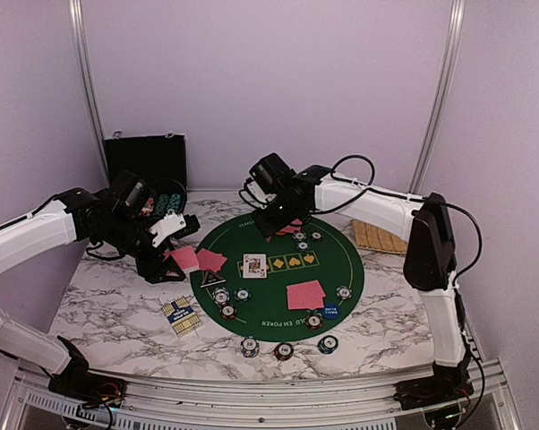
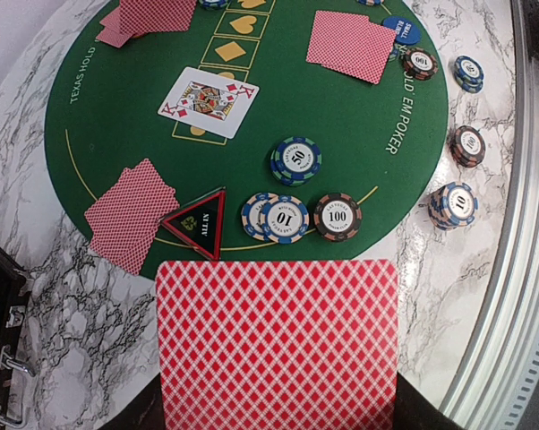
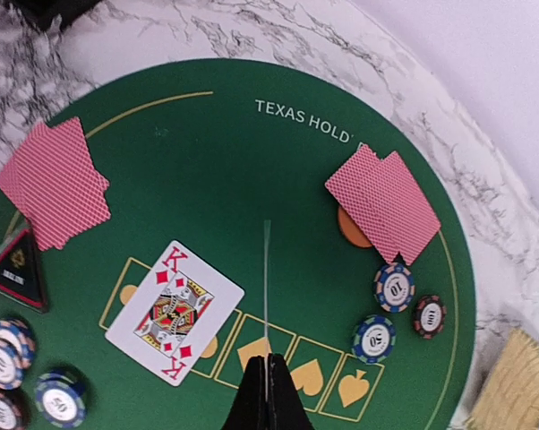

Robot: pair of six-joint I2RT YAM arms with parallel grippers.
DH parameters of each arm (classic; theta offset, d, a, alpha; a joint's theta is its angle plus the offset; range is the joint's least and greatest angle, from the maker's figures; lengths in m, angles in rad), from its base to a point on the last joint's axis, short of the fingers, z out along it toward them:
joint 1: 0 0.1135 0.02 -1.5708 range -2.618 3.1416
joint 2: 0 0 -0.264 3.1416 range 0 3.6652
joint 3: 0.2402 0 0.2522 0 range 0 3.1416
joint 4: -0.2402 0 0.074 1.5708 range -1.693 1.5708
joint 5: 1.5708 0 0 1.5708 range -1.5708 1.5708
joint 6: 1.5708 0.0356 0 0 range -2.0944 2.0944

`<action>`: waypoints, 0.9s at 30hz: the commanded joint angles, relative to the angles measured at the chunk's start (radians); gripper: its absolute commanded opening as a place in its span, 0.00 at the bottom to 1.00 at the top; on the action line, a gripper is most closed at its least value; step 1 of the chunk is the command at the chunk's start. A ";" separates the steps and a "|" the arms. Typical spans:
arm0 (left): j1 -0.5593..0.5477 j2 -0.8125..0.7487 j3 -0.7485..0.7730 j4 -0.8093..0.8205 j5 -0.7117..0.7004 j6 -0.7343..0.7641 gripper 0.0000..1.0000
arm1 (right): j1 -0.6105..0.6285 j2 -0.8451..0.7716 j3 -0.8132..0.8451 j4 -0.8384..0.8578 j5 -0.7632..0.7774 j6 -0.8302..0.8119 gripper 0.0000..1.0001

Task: Distribute texas hold em gaming equipment

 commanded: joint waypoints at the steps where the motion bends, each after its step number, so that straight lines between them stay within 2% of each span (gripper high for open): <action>1: 0.004 -0.018 0.027 0.015 0.006 0.000 0.00 | 0.083 -0.005 -0.055 0.073 0.402 -0.249 0.00; 9: 0.004 -0.025 0.019 0.014 0.001 0.001 0.00 | 0.128 -0.041 -0.257 0.326 0.472 -0.459 0.00; 13: 0.004 -0.030 0.015 0.014 -0.004 0.002 0.00 | 0.155 -0.013 -0.323 0.361 0.525 -0.538 0.00; 20: 0.004 -0.025 0.017 0.015 0.001 0.000 0.00 | 0.165 -0.033 -0.384 0.386 0.415 -0.543 0.00; 23: 0.004 -0.027 0.018 0.015 -0.002 0.001 0.00 | 0.169 -0.044 -0.398 0.383 0.356 -0.537 0.06; 27: 0.004 -0.026 0.020 0.014 -0.004 0.001 0.00 | 0.171 -0.045 -0.409 0.366 0.330 -0.529 0.10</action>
